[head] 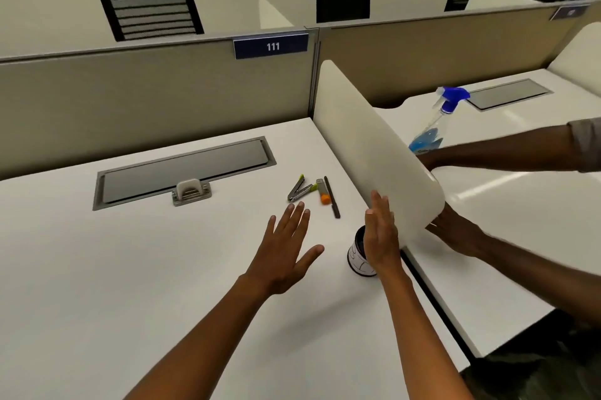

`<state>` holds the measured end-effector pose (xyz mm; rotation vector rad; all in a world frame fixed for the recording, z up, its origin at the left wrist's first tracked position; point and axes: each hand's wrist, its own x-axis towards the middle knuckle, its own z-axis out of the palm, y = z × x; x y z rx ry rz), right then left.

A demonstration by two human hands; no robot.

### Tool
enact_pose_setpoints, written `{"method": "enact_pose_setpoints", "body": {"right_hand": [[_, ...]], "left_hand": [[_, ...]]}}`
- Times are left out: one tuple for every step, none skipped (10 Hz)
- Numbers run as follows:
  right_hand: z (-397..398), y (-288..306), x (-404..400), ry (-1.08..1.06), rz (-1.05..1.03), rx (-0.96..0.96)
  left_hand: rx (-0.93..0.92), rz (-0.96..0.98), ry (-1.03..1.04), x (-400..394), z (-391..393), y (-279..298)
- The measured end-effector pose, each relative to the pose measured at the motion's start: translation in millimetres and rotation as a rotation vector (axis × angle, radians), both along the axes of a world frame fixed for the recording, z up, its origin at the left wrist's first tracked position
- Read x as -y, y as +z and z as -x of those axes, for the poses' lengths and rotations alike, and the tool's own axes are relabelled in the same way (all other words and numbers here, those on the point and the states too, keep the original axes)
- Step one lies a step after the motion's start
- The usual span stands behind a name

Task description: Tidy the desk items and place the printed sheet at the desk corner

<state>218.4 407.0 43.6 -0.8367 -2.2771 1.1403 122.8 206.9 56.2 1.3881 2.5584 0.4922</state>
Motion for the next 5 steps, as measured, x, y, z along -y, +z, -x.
{"method": "enact_pose_setpoints", "body": {"right_hand": [[-1.0,-3.4,0.7,-0.004,-0.057,0.037],[-1.2,-4.6,4.9,-0.015,-0.088,0.059],[-2.4,0.7,13.6,-0.074,-0.110,-0.021],[-0.1,10.4,21.1,-0.147,-0.073,-0.126],[7.0,23.9,37.2,-0.118,0.008,-0.206]], "left_hand": [[-0.001,0.007,0.012,6.1,-0.2,0.0],[-0.003,0.019,0.020,14.4,1.5,1.2],[-0.011,0.013,0.038,22.7,2.1,4.7],[-0.014,0.018,0.051,33.7,4.2,7.2],[-0.020,0.014,0.085,48.1,6.3,11.6]]}}
